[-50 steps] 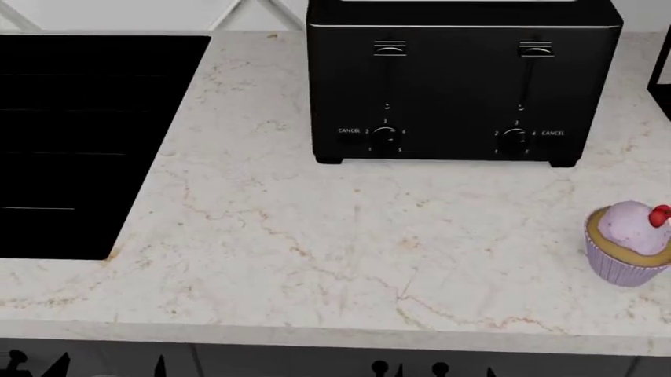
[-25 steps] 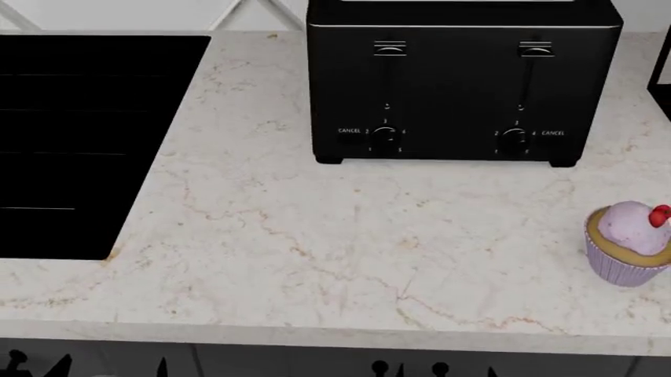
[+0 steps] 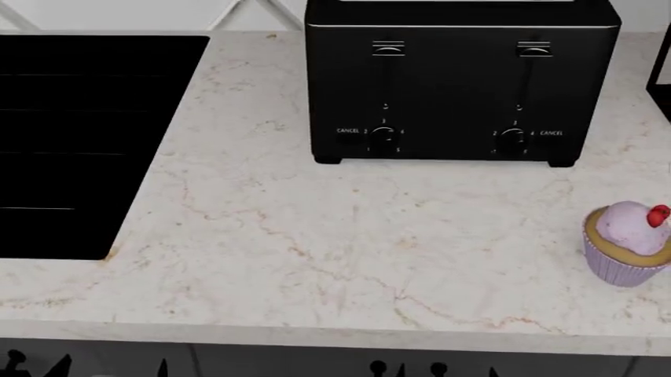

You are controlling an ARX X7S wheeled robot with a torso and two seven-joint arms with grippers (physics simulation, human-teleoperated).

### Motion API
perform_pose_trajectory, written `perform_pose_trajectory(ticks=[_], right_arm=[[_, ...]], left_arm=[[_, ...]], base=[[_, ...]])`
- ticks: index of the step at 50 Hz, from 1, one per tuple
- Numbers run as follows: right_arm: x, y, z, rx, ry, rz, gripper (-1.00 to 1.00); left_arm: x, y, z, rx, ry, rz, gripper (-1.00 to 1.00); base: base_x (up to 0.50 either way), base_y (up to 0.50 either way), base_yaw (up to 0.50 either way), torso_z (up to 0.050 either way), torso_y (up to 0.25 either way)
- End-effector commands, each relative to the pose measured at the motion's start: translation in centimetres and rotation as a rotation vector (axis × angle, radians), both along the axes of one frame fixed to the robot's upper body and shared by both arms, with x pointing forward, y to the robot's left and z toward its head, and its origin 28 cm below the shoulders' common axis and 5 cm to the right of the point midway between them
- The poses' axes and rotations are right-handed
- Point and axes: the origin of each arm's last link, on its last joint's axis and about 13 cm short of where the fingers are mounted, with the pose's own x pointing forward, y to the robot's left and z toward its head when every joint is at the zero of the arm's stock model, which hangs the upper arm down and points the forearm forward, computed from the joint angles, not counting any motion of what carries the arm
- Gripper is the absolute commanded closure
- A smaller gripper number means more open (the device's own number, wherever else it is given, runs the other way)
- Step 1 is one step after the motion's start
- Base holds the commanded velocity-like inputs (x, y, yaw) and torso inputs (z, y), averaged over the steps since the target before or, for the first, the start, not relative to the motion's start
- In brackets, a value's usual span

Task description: Pick up the bowl with cake and place it on the tray. Pick up the cupcake and place it on the tray.

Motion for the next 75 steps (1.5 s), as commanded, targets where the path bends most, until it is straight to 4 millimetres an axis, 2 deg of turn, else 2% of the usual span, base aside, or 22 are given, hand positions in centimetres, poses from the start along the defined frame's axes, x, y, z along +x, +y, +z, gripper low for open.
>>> perform_pose_trajectory(ticks=[1, 30, 36, 75], right_arm=[[0.01, -0.11, -0.06, 0.018, 0.003, -0.004, -1.00], [-0.04, -0.08, 0.09, 0.017, 0.002, 0.001, -1.00], [-0.15, -0.10, 0.20, 0.012, -0.011, -0.002, -1.00], [-0.19, -0.13, 0.22, 0.032, -0.005, -0.005, -1.00]], left_arm=[[-0.02, -0.06, 0.01, 0.003, -0.001, -0.002, -1.00], [-0.04, -0.05, 0.03, -0.005, -0.003, -0.002, -1.00], [-0.12, -0.09, 0.15, -0.001, -0.010, -0.003, -1.00], [-0.20, -0.08, 0.23, 0.000, -0.012, -0.004, -1.00]], base=[[0.00, -0.50, 0.00, 0.000, 0.000], [0.00, -0.50, 0.00, 0.000, 0.000], [0.00, 0.00, 0.00, 0.000, 0.000], [0.00, -0.50, 0.00, 0.000, 0.000]])
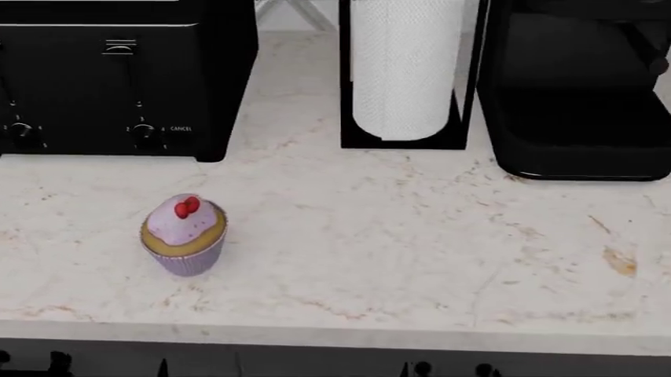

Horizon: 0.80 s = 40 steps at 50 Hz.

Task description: Pick up the bowl with cake and place it on the tray. Pick up the cupcake and place it on the tray.

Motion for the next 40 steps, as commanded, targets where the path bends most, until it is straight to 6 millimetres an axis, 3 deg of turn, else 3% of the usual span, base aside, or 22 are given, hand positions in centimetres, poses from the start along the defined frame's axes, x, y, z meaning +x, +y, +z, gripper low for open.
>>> perform_pose_trajectory(ticks=[1, 18, 40], right_arm=[[-0.01, -0.01, 0.02, 0.002, -0.002, -0.002, -1.00], [-0.07, 0.01, 0.11, 0.000, -0.005, -0.003, -1.00], [-0.09, -0.01, 0.02, -0.014, -0.008, 0.002, -1.00]], left_arm=[[-0.01, 0.01, 0.00, 0.001, -0.003, 0.000, -1.00], [-0.06, 0.02, 0.04, 0.002, -0.004, -0.001, -1.00], [-0.07, -0.06, -0.01, 0.002, 0.000, -0.002, -1.00]], base=[[0.00, -0.50, 0.00, 0.000, 0.000], [0.00, -0.48, 0.00, 0.000, 0.000], [0.00, 0.00, 0.00, 0.000, 0.000]])
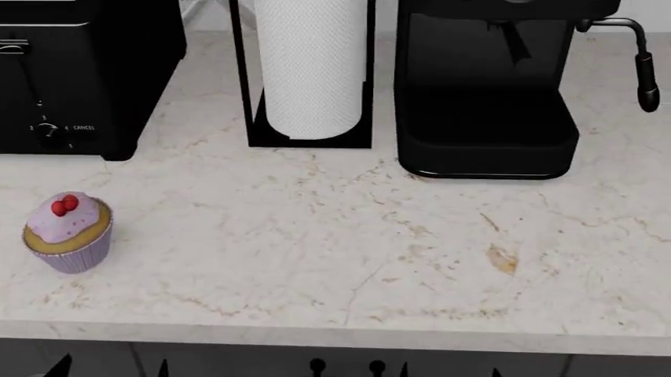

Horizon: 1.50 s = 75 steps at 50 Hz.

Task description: Pick up the bowl with cake and place it on the tray. Pick up the cupcake and place it on the tray.

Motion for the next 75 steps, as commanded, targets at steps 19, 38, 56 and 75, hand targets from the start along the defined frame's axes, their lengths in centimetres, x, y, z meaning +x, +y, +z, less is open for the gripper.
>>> perform_pose_trajectory(ticks=[19, 38, 56, 75], right_arm=[[-0.1, -0.6, 5.8, -0.239, -0.137, -0.047, -1.00], [-1.4, -0.6, 9.2, -0.307, -0.240, -0.013, -1.00], [-2.1, -0.5, 9.9, -0.299, -0.260, -0.018, -1.00], [-2.5, -0.3, 9.8, -0.292, -0.265, -0.022, -1.00]], left_arm=[[-0.1, 0.3, 4.6, 0.029, -0.109, 0.081, -1.00], [-1.2, 0.6, 10.9, -0.014, -0.213, 0.134, -1.00], [1.5, 1.3, 10.5, -0.041, -0.150, 0.145, -1.00], [4.7, 1.2, 8.9, -0.063, -0.082, 0.121, -1.00]], base=[[0.00, 0.00, 0.00, 0.000, 0.000], [0.00, 0.00, 0.00, 0.000, 0.000], [0.00, 0.00, 0.00, 0.000, 0.000], [0.00, 0.00, 0.00, 0.000, 0.000]])
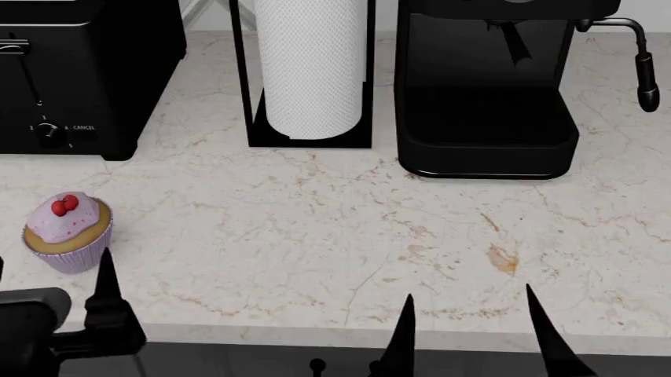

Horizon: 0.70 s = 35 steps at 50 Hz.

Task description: Pick up the bowl with cake and place it on the tray. Pick up the cupcake and place it on the tray.

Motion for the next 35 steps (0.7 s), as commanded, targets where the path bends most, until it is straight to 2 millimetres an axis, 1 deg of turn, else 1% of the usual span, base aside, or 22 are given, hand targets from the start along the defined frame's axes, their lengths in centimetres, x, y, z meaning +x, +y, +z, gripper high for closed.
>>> perform_pose_trajectory(ticks=[1, 18, 25, 30, 35], right_arm=[[-0.3, 0.0, 0.1, 0.002, -0.003, -0.001, -1.00], [-0.4, 0.1, 0.6, 0.005, -0.015, 0.006, -1.00], [-0.6, 0.1, 0.5, 0.009, -0.012, 0.005, -1.00], [-0.8, 0.1, 0.5, 0.008, -0.011, 0.003, -1.00], [-0.9, 0.0, 0.5, 0.010, -0.011, 0.004, -1.00]], left_arm=[[1.8, 0.2, -0.4, -0.009, 0.017, 0.013, -1.00], [2.1, 0.0, -0.4, -0.002, 0.018, -0.004, -1.00], [2.9, 0.2, -0.4, 0.003, 0.013, 0.024, -1.00], [3.8, 0.6, -0.6, 0.015, 0.017, 0.098, -1.00], [4.2, 0.5, -0.5, 0.020, 0.018, 0.109, -1.00]], base=[[0.00, 0.00, 0.00, 0.000, 0.000], [0.00, 0.00, 0.00, 0.000, 0.000], [0.00, 0.00, 0.00, 0.000, 0.000], [0.00, 0.00, 0.00, 0.000, 0.000], [0.00, 0.00, 0.00, 0.000, 0.000]])
